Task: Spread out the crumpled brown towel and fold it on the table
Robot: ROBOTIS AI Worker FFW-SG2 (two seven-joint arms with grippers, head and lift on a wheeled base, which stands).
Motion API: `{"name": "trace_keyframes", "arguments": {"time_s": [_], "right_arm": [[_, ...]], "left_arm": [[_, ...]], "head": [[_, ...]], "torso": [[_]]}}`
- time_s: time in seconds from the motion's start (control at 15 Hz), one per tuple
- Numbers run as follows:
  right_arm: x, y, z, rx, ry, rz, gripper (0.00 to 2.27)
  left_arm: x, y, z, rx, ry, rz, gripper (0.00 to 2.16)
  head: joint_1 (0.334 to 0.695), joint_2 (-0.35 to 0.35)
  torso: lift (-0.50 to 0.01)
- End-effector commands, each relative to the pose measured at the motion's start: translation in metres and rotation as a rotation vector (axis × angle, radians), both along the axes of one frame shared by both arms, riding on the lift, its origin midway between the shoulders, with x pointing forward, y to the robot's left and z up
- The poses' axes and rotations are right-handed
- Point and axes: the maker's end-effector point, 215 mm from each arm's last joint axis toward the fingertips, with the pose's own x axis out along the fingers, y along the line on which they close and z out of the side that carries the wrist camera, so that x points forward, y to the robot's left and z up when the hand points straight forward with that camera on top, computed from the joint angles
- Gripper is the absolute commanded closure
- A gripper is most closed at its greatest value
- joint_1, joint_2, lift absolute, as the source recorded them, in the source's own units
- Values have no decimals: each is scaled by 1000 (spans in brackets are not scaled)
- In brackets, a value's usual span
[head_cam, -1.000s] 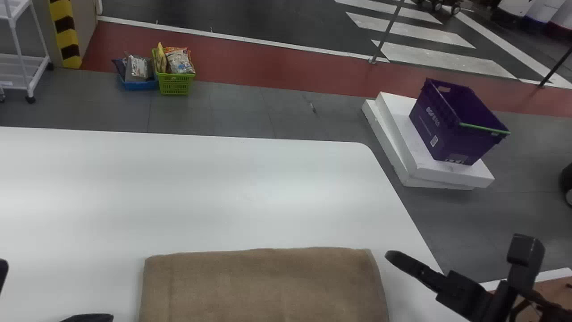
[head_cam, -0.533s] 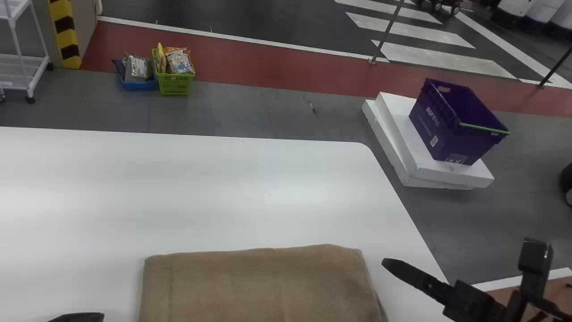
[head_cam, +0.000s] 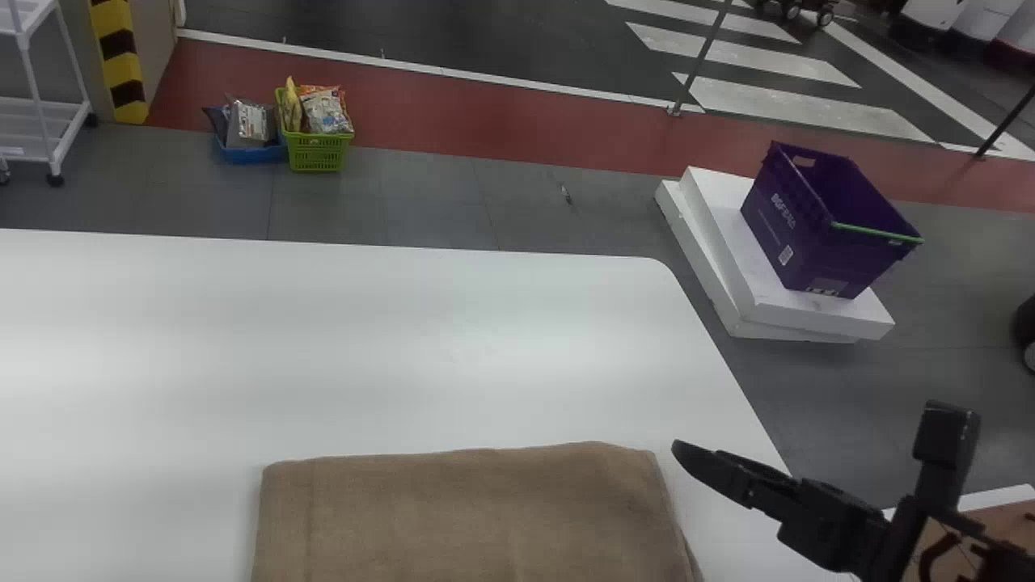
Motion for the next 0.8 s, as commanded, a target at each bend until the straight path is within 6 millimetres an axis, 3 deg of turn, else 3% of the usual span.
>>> {"name": "trace_keyframes", "arguments": {"time_s": [0.0,0.13,0.27,0.53,0.73], "right_arm": [[17,-32,6,-97,-88,-50,188],[24,-67,12,-183,-148,-111,188],[23,-90,12,-220,-170,-152,188],[24,-124,16,-302,-204,-219,188],[24,-135,4,-351,-192,-239,188]], "left_arm": [[-3,-10,2,-27,5,-17,1625],[-5,-17,-3,-28,16,-23,1625],[-3,-23,-7,-27,4,-35,1625],[-4,-40,0,-53,-24,-57,1625],[-7,-48,2,-59,-19,-58,1622]], "head": [[695,-350],[695,-350],[695,-350],[695,-350],[695,-350]], "torso": [[-127],[-127],[-127],[-127],[-127]]}}
